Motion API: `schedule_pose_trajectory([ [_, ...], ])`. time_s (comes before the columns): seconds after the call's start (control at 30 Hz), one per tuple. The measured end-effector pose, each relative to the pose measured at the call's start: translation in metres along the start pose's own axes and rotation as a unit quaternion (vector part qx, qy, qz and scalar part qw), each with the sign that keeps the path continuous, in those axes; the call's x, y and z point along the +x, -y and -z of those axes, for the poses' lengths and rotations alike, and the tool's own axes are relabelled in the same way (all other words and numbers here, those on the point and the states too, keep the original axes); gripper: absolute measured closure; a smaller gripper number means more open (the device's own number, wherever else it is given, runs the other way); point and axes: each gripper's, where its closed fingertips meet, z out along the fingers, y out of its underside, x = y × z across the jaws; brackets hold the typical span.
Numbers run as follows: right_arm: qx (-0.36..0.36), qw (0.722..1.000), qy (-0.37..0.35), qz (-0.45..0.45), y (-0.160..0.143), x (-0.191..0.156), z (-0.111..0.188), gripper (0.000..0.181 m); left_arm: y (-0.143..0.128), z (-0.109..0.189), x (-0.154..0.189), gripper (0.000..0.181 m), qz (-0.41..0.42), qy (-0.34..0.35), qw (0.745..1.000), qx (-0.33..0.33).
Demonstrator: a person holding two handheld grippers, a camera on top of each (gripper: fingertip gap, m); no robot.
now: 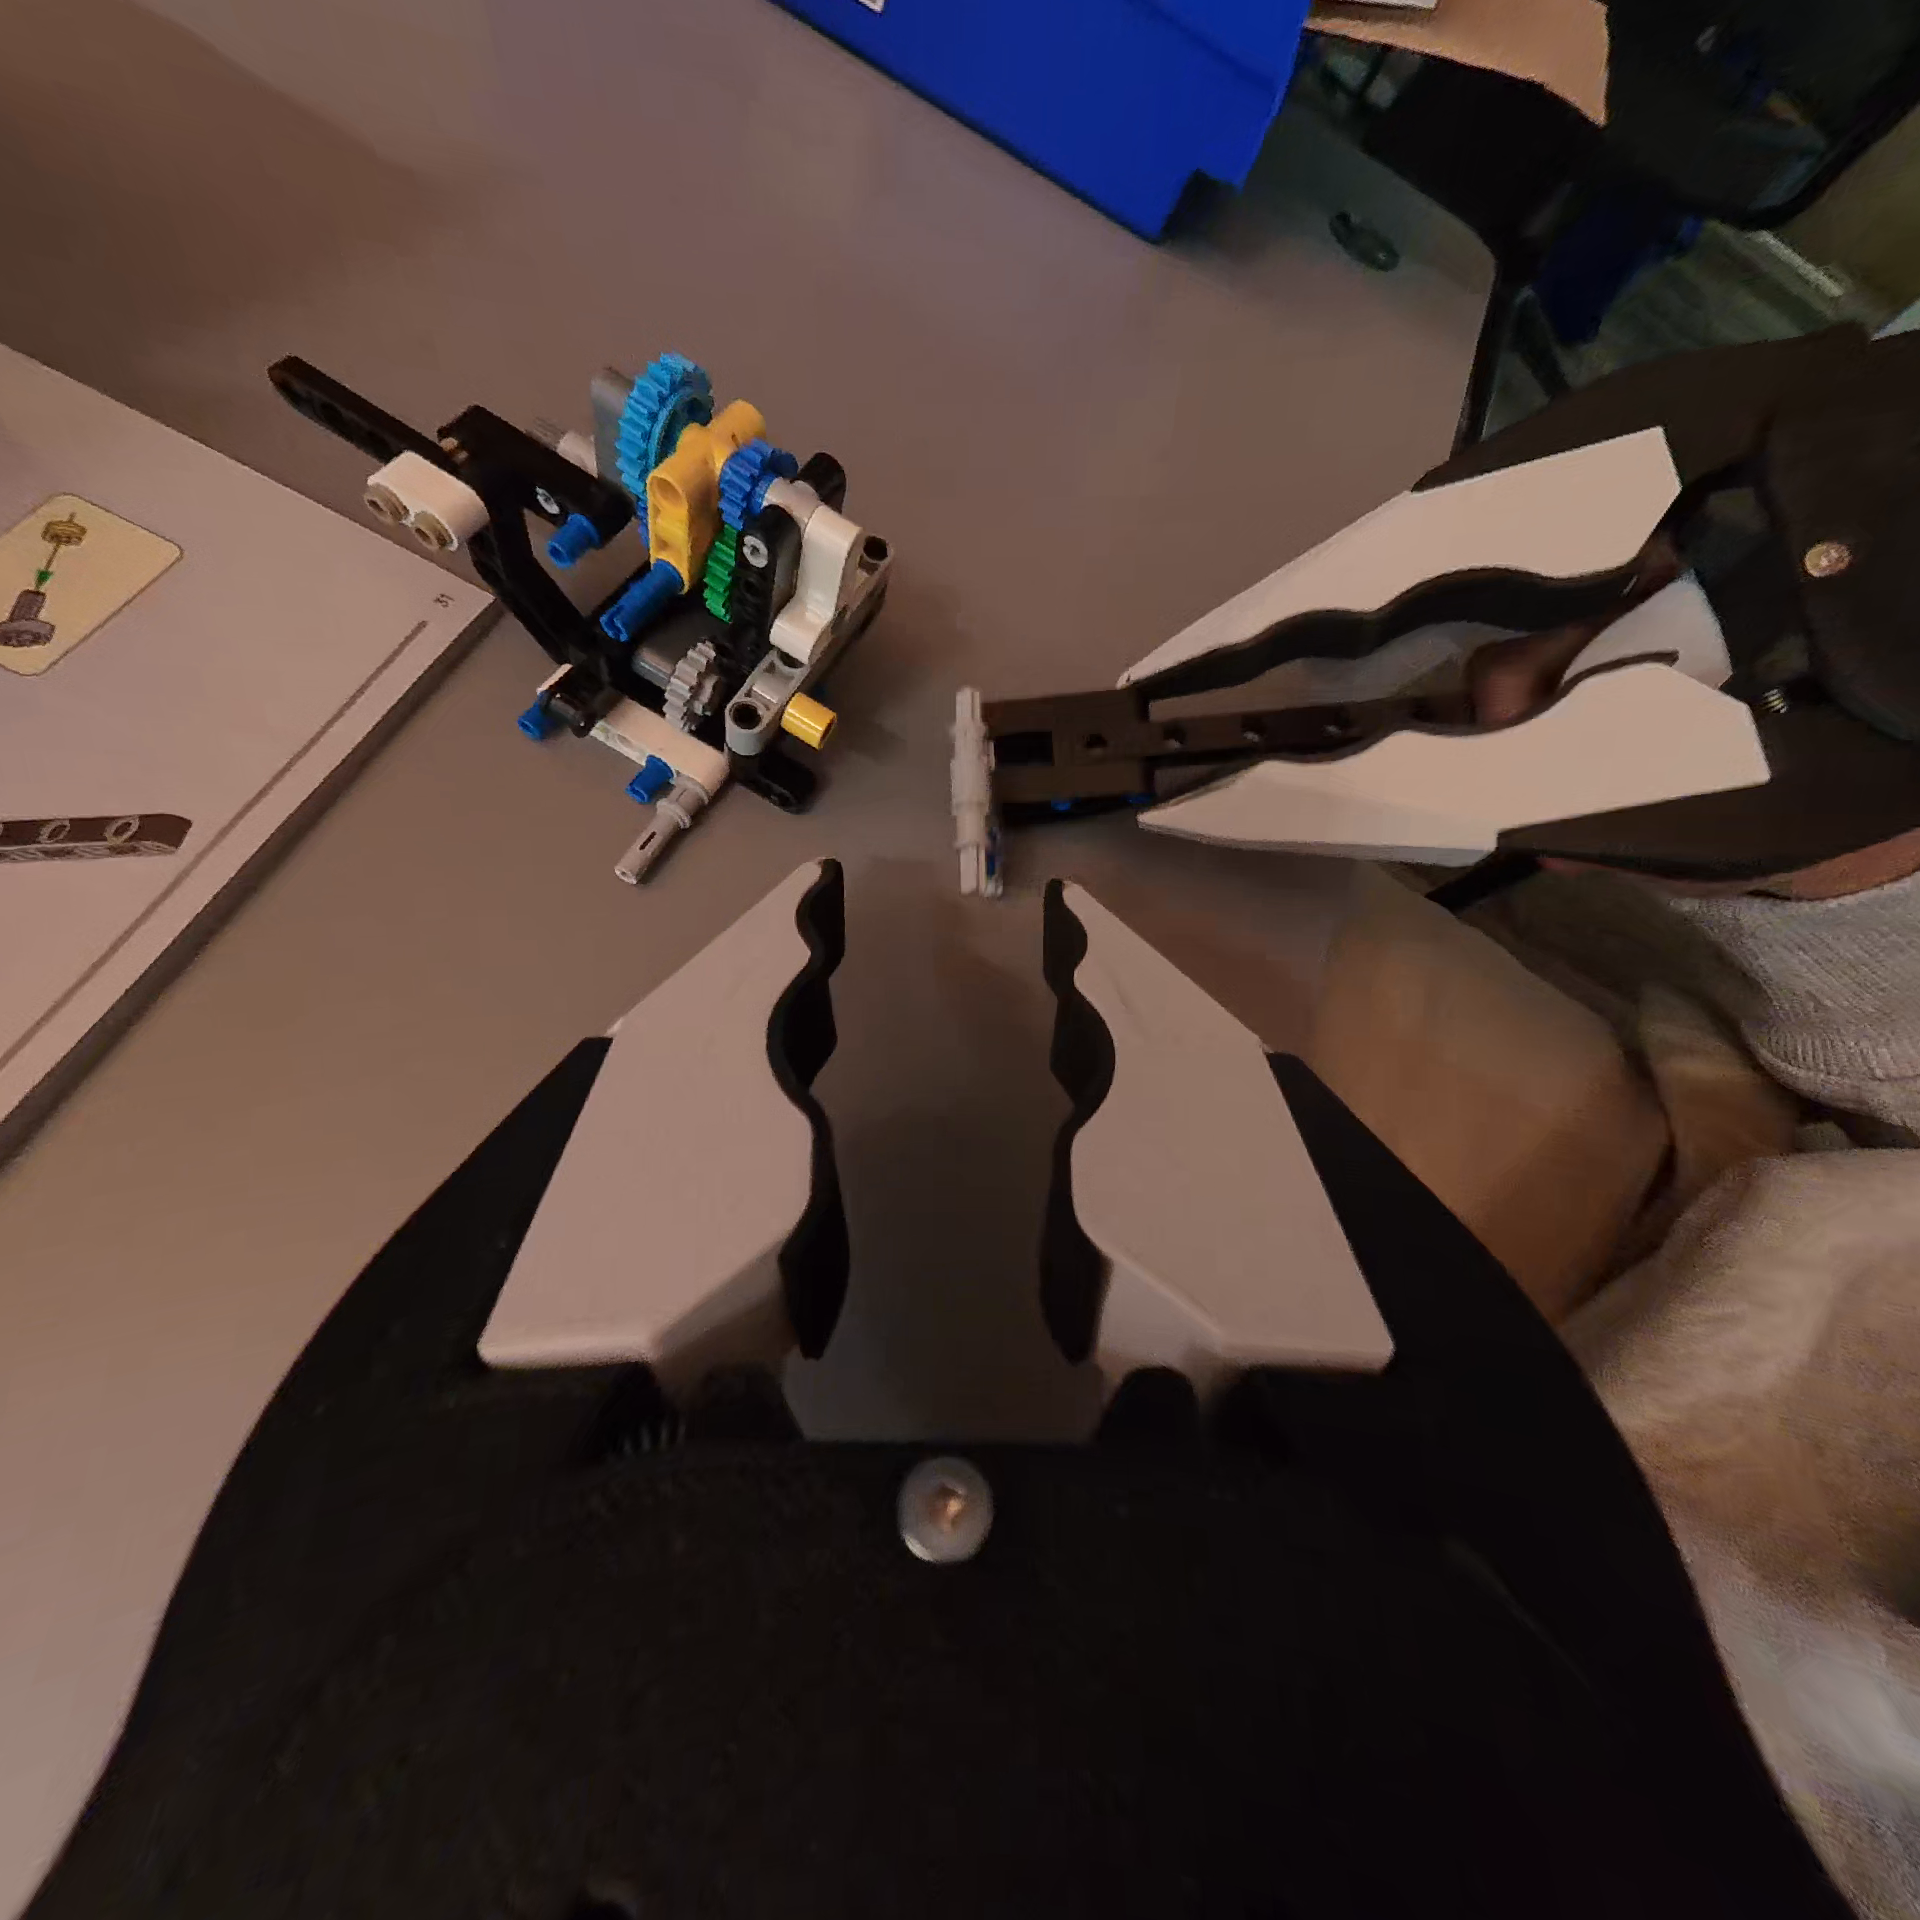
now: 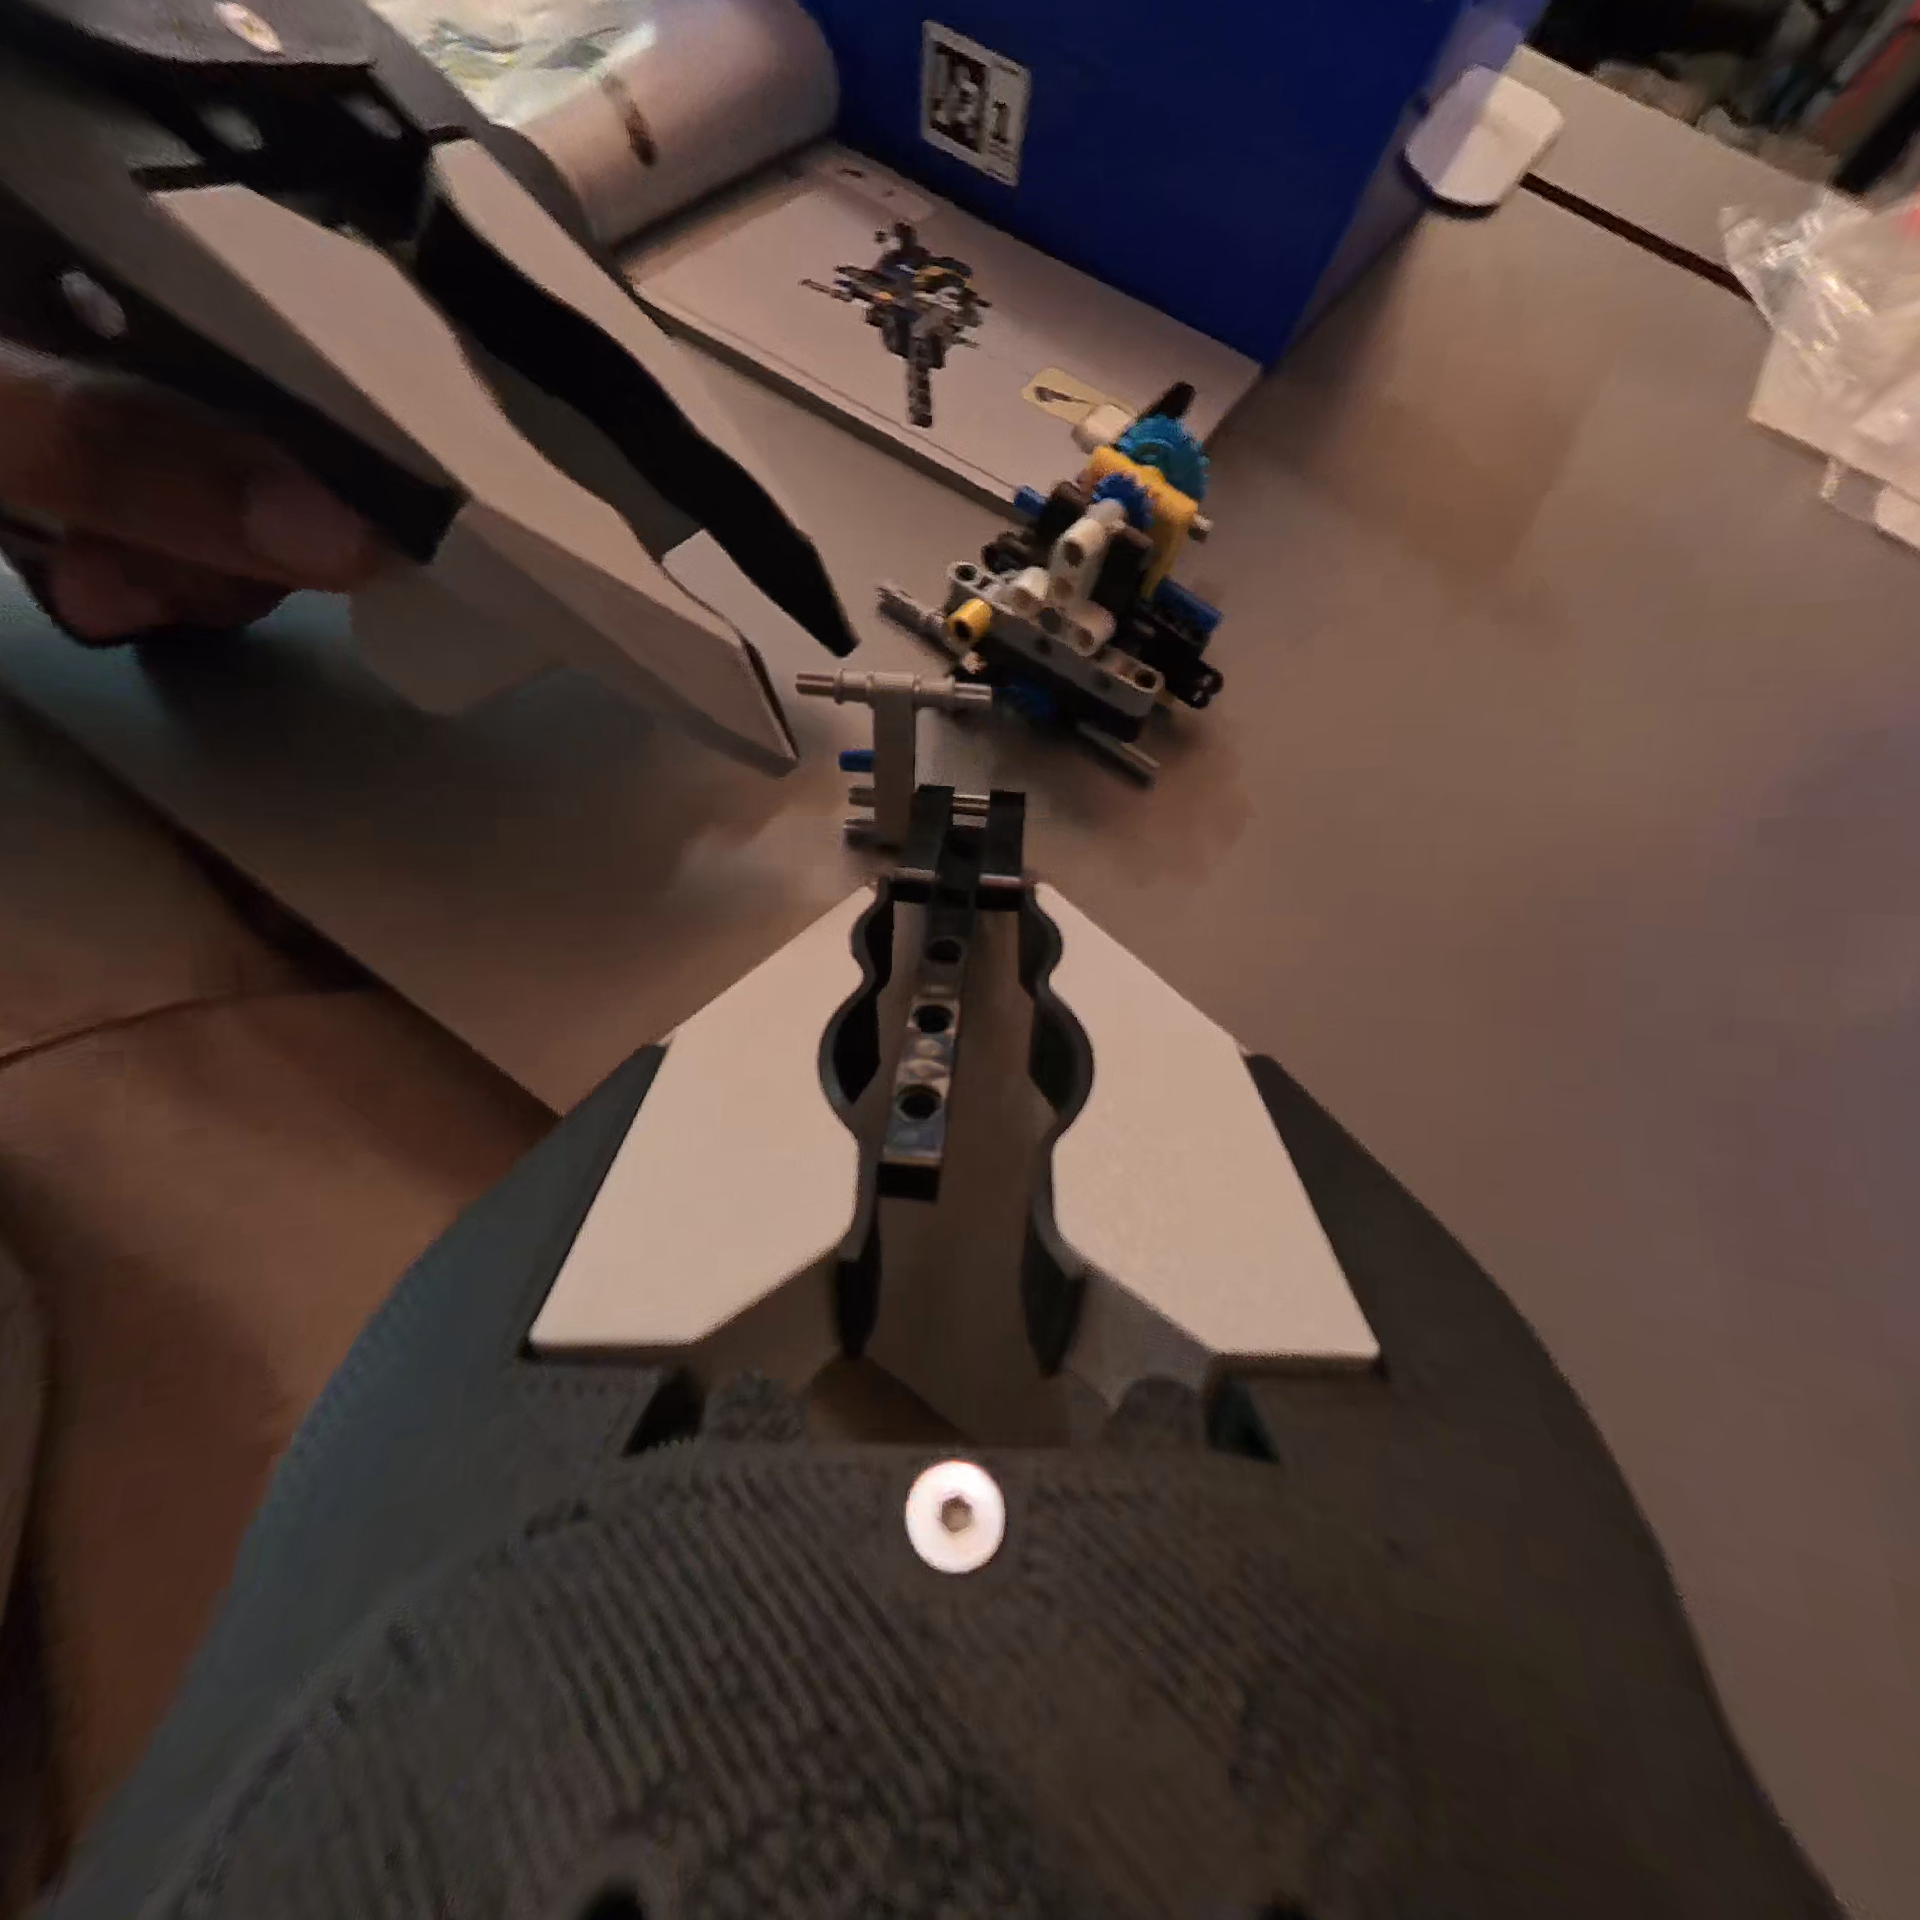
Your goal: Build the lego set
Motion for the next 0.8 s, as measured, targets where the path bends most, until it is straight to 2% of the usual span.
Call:
schedule_pose_trajectory([
  [0.03, 0.005, 1.000, 0.006, 0.011, 0.001, -0.003, 0.000, 0.158, 0.000, 0.001, 0.001, 0.145, 0.003, 0.002, 1.000, 0.004],
  [0.17, 0.005, 0.998, 0.026, 0.058, -0.004, -0.018, -0.001, 0.158, 0.002, 0.005, 0.007, 0.145, 0.025, 0.000, 0.999, 0.027],
  [0.3, -0.004, 0.993, 0.045, 0.106, -0.015, -0.029, -0.002, 0.162, -0.008, 0.004, 0.013, 0.142, 0.022, 0.003, 1.000, 0.003],
  [0.5, 0.004, 0.996, 0.077, 0.052, -0.016, -0.027, -0.003, 0.159, -0.017, 0.006, 0.018, 0.142, 0.022, 0.019, 1.000, -0.008],
  [0.8, 0.018, 0.997, 0.078, -0.006, -0.013, -0.015, -0.002, 0.161, -0.019, 0.008, 0.015, 0.143, 0.047, 0.025, 0.999, 0.002],
])
